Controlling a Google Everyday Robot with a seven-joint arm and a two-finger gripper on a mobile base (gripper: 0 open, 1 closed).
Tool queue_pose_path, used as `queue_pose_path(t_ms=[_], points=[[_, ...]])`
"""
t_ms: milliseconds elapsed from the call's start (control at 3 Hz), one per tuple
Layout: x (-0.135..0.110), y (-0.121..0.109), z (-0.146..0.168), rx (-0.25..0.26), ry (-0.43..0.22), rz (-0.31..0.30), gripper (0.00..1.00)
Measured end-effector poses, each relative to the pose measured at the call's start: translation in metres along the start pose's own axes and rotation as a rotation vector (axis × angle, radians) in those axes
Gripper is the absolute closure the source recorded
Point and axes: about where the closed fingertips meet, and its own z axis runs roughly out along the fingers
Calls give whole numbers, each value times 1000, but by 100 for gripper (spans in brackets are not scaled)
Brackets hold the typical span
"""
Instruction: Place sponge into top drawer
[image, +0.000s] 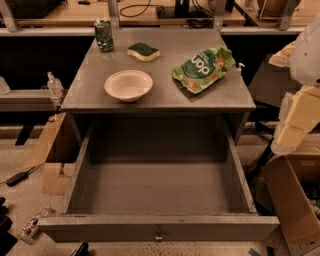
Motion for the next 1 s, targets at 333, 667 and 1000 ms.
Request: queue_pose_path(t_ms=[333,667,1000], points=[[0,-3,1,8,-10,2,0],[-4,-37,12,90,-112,18,0],[-19,-109,28,190,-252,83,0]])
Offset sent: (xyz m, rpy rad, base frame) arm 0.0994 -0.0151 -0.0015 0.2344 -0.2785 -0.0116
